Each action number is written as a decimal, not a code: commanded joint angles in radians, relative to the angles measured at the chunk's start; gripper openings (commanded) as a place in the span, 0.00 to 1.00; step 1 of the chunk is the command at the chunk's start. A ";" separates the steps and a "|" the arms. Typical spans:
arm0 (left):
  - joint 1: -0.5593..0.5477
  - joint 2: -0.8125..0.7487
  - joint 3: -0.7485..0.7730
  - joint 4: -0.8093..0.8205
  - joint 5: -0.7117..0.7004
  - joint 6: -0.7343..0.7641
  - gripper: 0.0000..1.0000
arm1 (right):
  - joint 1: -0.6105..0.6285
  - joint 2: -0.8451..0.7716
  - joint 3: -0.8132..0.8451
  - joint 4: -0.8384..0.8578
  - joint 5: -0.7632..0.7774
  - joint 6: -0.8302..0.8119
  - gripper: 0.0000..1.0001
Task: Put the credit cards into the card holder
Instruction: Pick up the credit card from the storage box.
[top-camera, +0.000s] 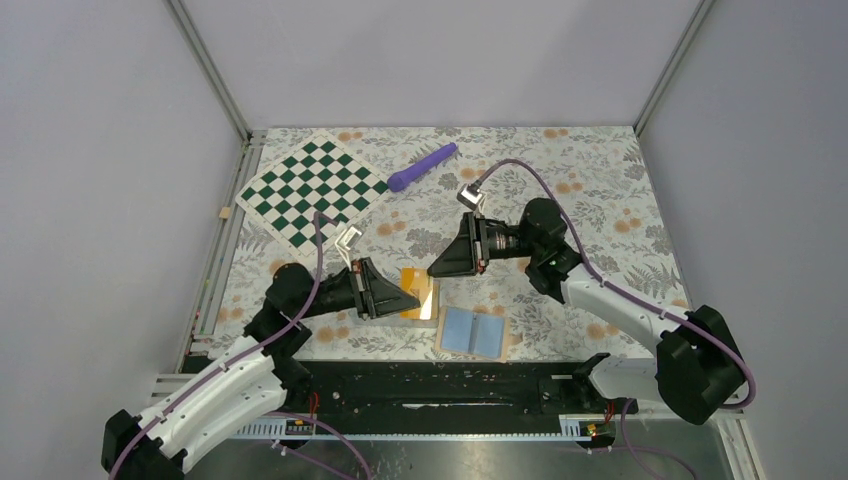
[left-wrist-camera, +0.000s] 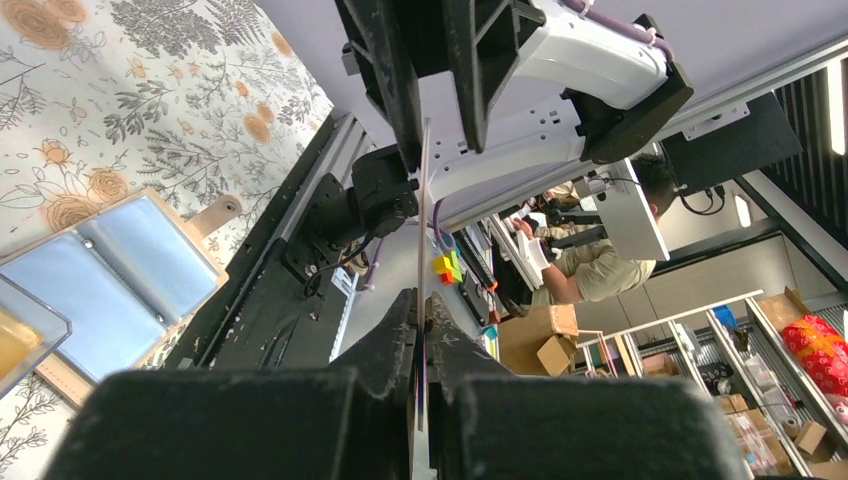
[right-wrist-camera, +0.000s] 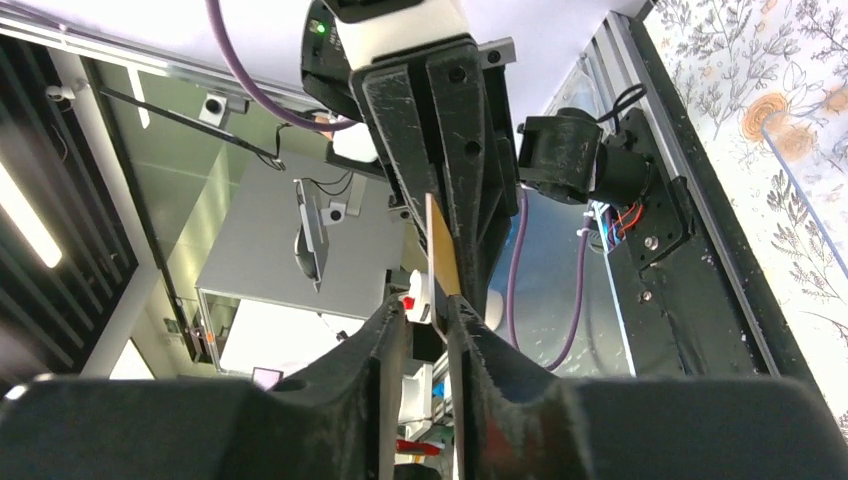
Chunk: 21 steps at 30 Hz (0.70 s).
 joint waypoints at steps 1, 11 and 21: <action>0.002 0.009 0.054 0.092 0.033 -0.012 0.03 | 0.037 0.007 0.040 -0.033 -0.007 -0.055 0.26; -0.012 0.035 0.109 -0.120 -0.020 0.077 0.53 | 0.056 -0.002 0.071 -0.153 0.061 -0.109 0.00; -0.012 -0.014 0.106 -0.291 -0.112 0.128 0.64 | 0.033 -0.076 0.061 -0.395 0.227 -0.205 0.00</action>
